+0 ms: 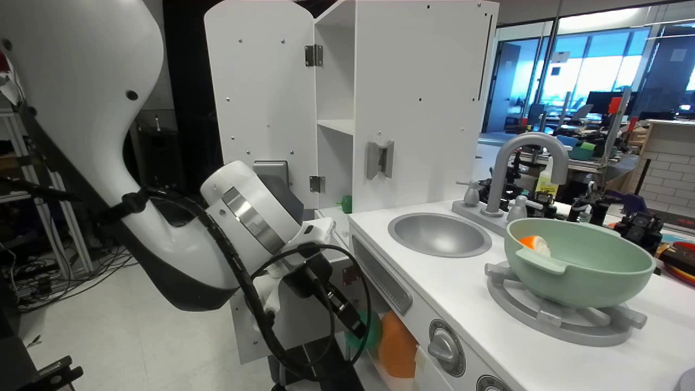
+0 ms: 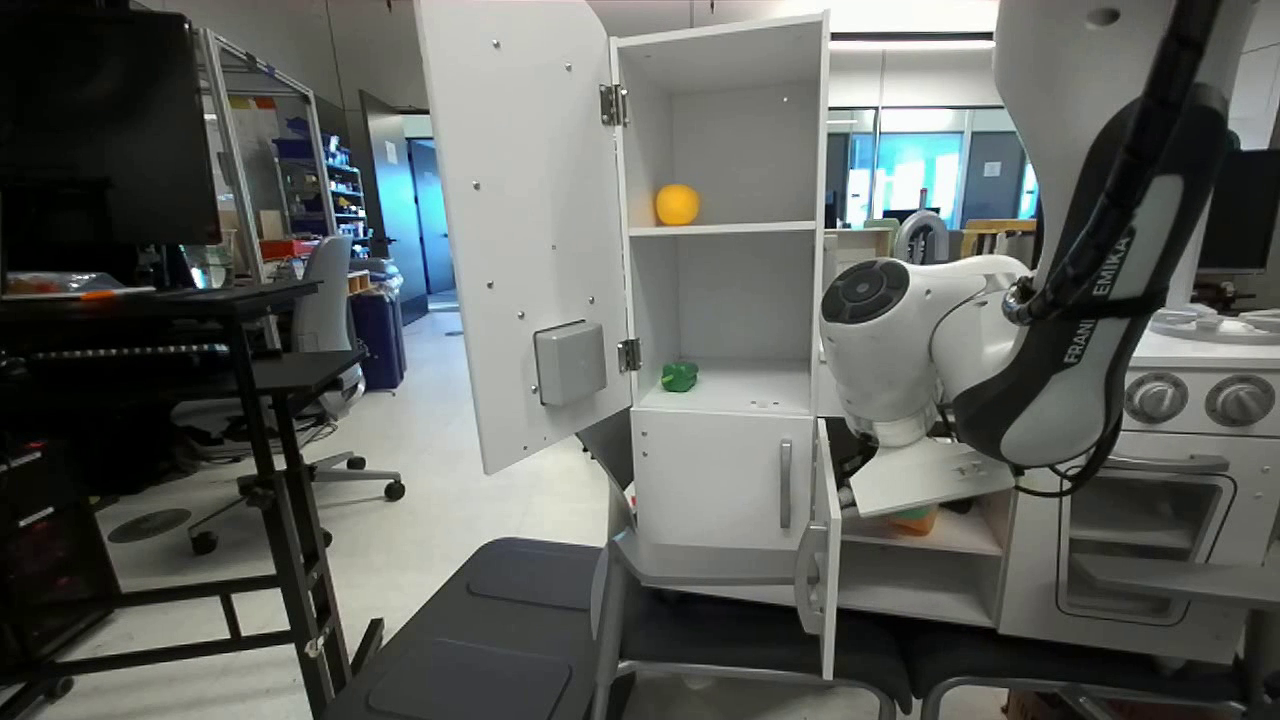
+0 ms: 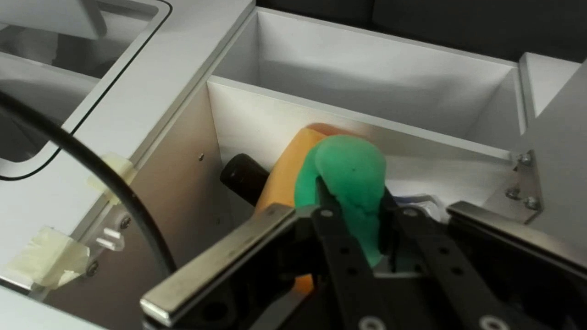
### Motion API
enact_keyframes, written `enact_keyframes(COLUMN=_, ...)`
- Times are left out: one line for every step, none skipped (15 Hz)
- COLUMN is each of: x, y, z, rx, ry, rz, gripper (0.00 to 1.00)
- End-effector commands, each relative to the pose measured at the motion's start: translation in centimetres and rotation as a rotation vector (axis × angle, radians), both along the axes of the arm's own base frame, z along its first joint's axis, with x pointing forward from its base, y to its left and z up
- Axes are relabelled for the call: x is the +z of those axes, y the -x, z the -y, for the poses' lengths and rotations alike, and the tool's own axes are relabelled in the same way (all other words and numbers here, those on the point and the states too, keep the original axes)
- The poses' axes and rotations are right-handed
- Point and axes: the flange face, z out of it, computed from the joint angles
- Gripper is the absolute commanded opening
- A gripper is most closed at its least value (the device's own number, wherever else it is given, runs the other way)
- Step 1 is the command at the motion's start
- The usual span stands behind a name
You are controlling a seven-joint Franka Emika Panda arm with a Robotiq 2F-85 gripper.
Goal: Put the orange and the green sponges in the bottom cabinet and close it
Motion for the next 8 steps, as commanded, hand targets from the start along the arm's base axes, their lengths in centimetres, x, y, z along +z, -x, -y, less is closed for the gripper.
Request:
enact_keyframes(x=-0.6, y=-0.8, z=0.7, rx=0.000, ry=0.023, rz=0.032, gripper=0.05)
enact_keyframes(x=-1.1, y=-0.8, z=1.0, rx=-0.003, ry=0.029, rz=0.035, gripper=0.05)
enact_keyframes(x=-1.5, y=-0.8, z=1.3, rx=-0.007, ry=0.035, rz=0.038, gripper=0.05)
enact_keyframes(x=-1.7, y=-0.8, z=1.4, rx=-0.014, ry=0.042, rz=0.041, gripper=0.05)
enact_keyframes(x=-2.2, y=-0.8, z=1.8, rx=-0.018, ry=0.046, rz=0.042, gripper=0.05)
enact_keyframes(x=-2.4, y=-0.9, z=2.0, rx=-0.023, ry=0.053, rz=0.046, gripper=0.05)
enact_keyframes(x=-2.6, y=-1.1, z=2.2, rx=-0.029, ry=0.059, rz=0.052, gripper=0.05)
enact_keyframes(x=-2.9, y=-1.1, z=2.3, rx=-0.034, ry=0.060, rz=0.056, gripper=0.05)
